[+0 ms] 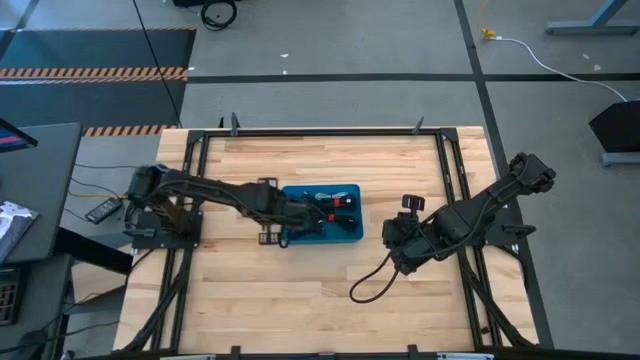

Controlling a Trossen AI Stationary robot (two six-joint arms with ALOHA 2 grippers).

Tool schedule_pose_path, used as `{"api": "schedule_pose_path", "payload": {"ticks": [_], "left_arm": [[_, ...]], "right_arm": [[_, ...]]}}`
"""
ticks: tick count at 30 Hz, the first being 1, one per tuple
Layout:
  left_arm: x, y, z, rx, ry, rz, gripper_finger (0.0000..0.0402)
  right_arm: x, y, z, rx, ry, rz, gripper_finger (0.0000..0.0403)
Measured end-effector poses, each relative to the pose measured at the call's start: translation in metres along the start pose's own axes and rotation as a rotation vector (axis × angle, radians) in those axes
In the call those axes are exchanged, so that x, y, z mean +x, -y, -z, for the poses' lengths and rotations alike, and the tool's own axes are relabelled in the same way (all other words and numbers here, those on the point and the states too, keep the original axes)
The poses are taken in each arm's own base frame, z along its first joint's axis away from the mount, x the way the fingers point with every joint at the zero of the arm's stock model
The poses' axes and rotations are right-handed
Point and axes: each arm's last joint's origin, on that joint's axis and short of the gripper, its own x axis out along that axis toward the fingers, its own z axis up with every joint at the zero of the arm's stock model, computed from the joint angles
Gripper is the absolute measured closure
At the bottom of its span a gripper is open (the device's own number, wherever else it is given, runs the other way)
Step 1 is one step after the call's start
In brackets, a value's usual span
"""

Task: Pick and place USB-C Cables
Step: Move the blue bin to the center of the table

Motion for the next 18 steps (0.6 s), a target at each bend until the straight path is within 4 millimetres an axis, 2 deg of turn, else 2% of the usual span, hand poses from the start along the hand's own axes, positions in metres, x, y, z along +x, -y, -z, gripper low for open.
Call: {"api": "schedule_pose_path", "payload": {"ticks": [5,11,15,18], "left_arm": [[0.012,-0.007,0.032,-0.054,-0.019,0.015,0.0395],[0.042,-0.012,0.062,-0.115,0.003,0.073,0.0398],[0.071,-0.014,0.076,-0.136,-0.028,0.09,0.0399],[0.085,-0.017,0.081,-0.154,-0.025,0.118,0.0399]], "right_arm": [[0.015,-0.001,0.005,-0.013,-0.029,0.019,0.0288],[0.043,0.009,0.01,0.007,-0.111,0.074,0.0389],[0.063,0.019,0.004,0.005,-0.13,0.018,0.0397],[0.077,0.028,-0.002,0.013,-0.131,-0.028,0.0398]]}}
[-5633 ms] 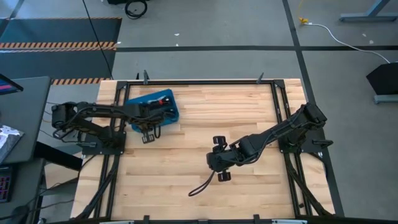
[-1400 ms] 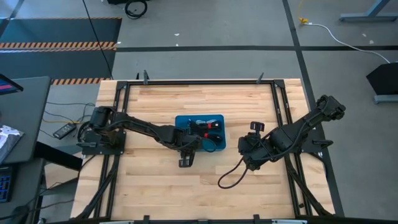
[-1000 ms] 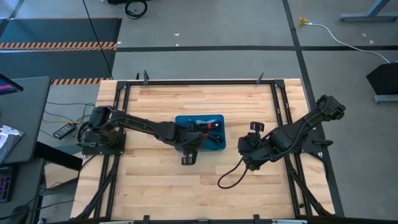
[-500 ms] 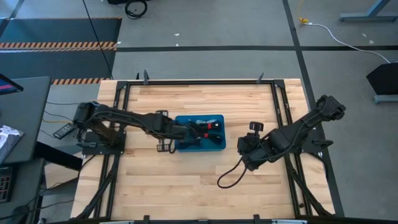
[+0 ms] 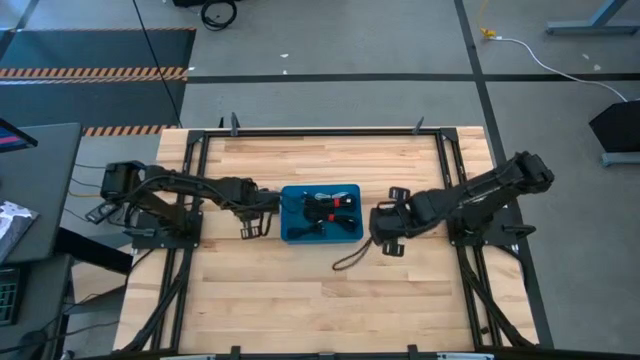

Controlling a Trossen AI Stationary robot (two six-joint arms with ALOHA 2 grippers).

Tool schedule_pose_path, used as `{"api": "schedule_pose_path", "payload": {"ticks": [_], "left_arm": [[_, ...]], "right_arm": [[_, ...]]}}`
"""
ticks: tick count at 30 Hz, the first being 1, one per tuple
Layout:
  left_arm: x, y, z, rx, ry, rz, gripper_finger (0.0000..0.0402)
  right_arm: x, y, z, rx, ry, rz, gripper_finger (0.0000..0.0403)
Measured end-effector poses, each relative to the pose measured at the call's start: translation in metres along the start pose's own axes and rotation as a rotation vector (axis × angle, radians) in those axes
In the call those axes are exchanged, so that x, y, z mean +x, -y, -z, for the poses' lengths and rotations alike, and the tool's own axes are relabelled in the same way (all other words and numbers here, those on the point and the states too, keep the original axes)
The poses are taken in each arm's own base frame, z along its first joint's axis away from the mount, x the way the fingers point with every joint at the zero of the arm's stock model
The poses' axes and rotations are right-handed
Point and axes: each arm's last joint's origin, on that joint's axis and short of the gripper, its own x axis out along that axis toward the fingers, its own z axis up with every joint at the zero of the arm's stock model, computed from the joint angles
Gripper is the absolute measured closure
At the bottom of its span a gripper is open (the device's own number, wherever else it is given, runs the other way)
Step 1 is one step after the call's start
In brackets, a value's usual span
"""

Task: Pick and place USB-C Cables
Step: Move the blue bin to the center of the table

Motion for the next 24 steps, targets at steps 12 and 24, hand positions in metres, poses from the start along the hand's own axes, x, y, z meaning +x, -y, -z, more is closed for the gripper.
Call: {"api": "schedule_pose_path", "payload": {"ticks": [12,24], "left_arm": [[0.0,-0.018,-0.007,0.044,0.02,0.079,0.0401],[0.003,-0.035,-0.018,0.01,0.118,0.125,0.0401]], "right_arm": [[0.041,0.062,-0.009,-0.006,-0.136,-0.175,0.0401],[0.095,0.09,0.006,0.022,-0.058,-0.276,0.0402]]}}
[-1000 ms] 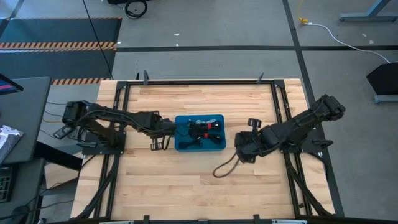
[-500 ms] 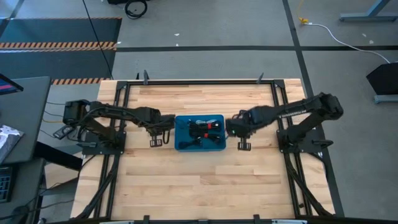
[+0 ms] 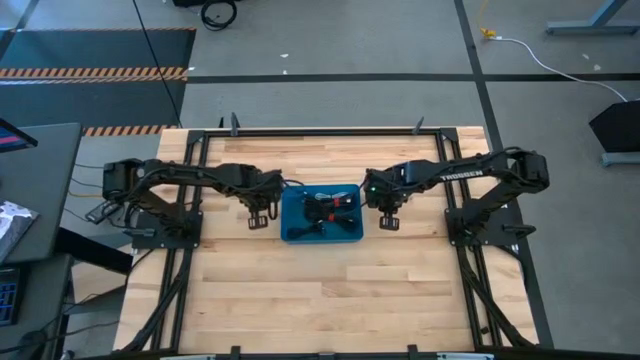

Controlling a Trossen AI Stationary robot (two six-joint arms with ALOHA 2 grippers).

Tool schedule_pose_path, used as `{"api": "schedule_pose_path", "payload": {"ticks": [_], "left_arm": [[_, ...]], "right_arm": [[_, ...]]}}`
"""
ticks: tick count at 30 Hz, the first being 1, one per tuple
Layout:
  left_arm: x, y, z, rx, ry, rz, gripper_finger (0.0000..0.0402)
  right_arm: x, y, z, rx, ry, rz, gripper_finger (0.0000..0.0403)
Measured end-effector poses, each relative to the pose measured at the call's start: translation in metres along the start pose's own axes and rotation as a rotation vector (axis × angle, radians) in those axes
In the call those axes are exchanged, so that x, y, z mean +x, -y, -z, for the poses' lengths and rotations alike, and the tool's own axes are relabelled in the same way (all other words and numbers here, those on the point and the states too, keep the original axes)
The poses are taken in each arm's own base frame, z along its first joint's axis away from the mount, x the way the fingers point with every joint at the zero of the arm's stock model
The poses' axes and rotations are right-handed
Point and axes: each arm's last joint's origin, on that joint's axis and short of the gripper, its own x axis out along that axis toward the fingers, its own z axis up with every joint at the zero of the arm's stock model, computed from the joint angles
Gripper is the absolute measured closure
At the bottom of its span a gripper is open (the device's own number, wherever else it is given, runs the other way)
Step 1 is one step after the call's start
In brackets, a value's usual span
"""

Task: Pick and place USB-C Cables
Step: Move the blue bin to the center of the table

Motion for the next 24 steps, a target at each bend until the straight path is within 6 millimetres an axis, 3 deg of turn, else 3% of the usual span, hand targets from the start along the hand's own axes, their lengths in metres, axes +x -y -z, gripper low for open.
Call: {"api": "schedule_pose_path", "payload": {"ticks": [6,15,24], "left_arm": [[0.001,-0.007,-0.003,-0.007,0.038,0.001,0.0401],[0.003,-0.006,-0.005,-0.017,0.049,0.05,0.0401],[0.027,0.007,-0.011,0.035,-0.011,0.067,0.0401]], "right_arm": [[0.012,0.0,-0.005,-0.012,0.042,-0.032,0.0402],[0.05,-0.008,-0.024,-0.056,-0.083,-0.063,0.0402],[0.041,-0.009,-0.043,-0.08,-0.045,-0.062,0.0403]]}}
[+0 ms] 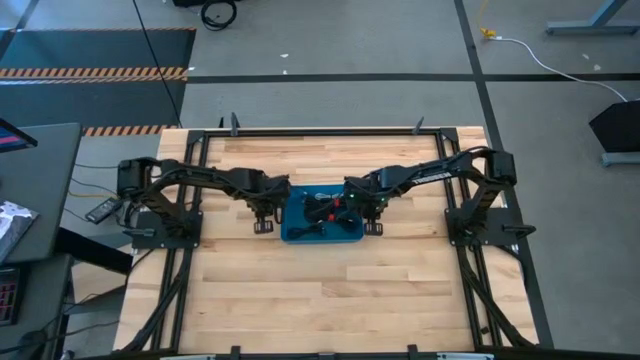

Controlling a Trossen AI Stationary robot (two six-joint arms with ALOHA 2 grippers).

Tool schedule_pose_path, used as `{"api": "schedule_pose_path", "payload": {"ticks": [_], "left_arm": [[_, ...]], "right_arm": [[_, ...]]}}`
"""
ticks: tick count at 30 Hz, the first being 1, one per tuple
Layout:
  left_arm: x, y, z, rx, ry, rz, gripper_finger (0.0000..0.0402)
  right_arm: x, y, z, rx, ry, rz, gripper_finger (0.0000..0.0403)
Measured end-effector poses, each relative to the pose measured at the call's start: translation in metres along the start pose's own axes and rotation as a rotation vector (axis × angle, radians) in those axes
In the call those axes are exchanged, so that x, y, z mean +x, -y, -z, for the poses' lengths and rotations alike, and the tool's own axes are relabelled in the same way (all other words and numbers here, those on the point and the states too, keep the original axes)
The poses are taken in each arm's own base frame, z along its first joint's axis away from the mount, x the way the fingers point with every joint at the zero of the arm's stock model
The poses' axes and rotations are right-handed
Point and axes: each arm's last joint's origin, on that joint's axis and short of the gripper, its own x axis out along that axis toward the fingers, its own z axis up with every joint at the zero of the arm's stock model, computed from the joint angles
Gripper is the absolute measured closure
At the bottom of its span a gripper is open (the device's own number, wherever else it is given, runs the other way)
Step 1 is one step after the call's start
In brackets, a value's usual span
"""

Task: Pick and place USB-C Cables
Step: Move the blue bin to the center of the table

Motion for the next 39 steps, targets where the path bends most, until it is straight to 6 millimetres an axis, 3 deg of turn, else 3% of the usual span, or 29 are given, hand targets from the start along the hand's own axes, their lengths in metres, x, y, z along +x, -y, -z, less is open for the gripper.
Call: {"api": "schedule_pose_path", "payload": {"ticks": [10,21,39], "left_arm": [[0.001,0.001,-0.011,0.003,0.102,0.006,0.0401],[-0.012,0.011,-0.026,0.055,0.16,0.009,0.0401],[-0.012,0.006,-0.024,0.009,0.129,0.001,0.0401]], "right_arm": [[-0.004,-0.007,-0.009,-0.021,0.05,-0.012,0.0403],[-0.004,-0.009,-0.009,-0.013,0.051,-0.024,0.0403],[-0.004,-0.009,-0.008,-0.008,0.042,-0.025,0.0403]]}}
